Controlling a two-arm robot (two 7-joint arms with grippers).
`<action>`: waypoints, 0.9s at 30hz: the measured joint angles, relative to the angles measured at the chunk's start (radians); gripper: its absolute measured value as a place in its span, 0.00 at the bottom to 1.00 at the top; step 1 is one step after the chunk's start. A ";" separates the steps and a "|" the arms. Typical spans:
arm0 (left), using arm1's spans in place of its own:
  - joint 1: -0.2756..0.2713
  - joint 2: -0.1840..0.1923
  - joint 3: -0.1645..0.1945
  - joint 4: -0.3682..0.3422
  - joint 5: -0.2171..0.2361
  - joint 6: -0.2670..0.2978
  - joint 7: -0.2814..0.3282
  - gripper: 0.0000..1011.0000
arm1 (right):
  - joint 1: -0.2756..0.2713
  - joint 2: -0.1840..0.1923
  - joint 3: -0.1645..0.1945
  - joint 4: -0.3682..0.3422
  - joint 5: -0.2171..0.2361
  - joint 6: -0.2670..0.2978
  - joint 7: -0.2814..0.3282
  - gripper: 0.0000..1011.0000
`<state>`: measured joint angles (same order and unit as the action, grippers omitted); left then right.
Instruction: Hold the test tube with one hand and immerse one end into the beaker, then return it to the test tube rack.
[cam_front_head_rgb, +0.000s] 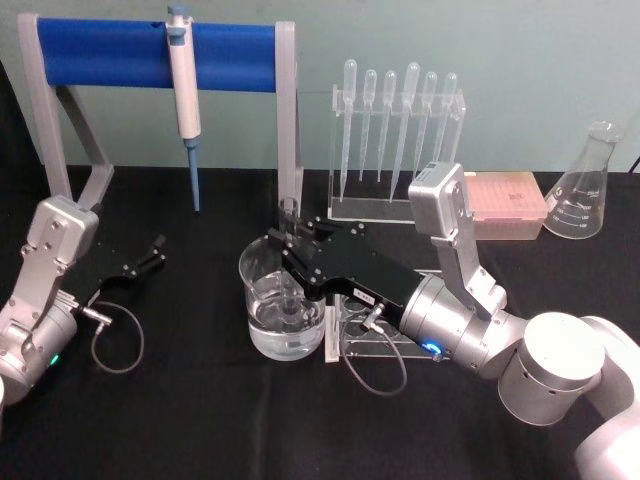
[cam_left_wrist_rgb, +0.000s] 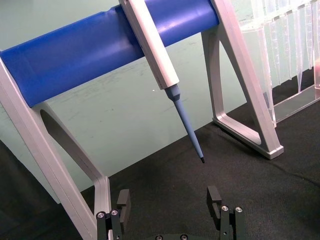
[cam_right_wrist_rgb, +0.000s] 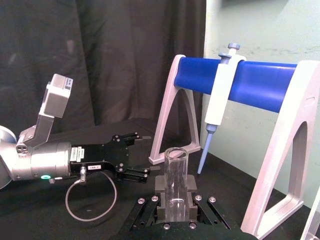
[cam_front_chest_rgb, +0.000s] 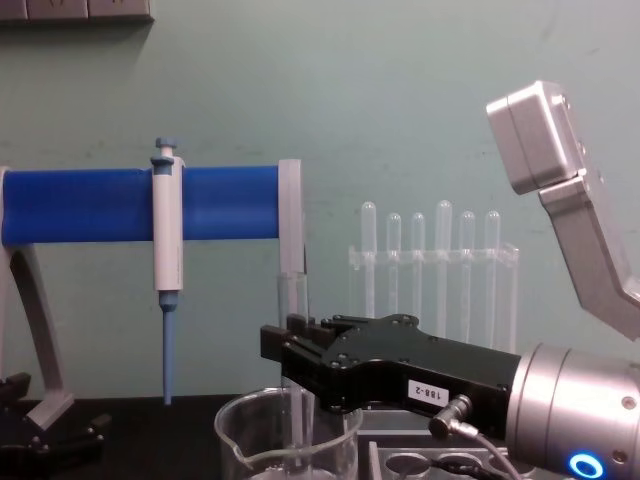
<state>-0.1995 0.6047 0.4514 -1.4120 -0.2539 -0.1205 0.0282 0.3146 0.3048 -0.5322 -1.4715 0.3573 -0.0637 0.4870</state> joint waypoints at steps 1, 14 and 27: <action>0.000 0.000 0.000 0.000 0.000 0.000 0.000 0.99 | 0.000 0.000 0.000 0.000 0.000 0.000 0.000 0.22; 0.000 0.000 0.000 0.000 0.000 0.000 0.000 0.99 | 0.000 0.000 0.000 0.000 0.000 0.000 -0.001 0.22; 0.000 0.000 0.000 0.000 0.000 0.000 0.000 0.99 | 0.000 0.000 0.000 0.000 0.000 0.000 -0.001 0.22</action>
<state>-0.1995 0.6047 0.4514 -1.4120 -0.2539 -0.1205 0.0283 0.3145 0.3047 -0.5322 -1.4714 0.3573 -0.0638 0.4865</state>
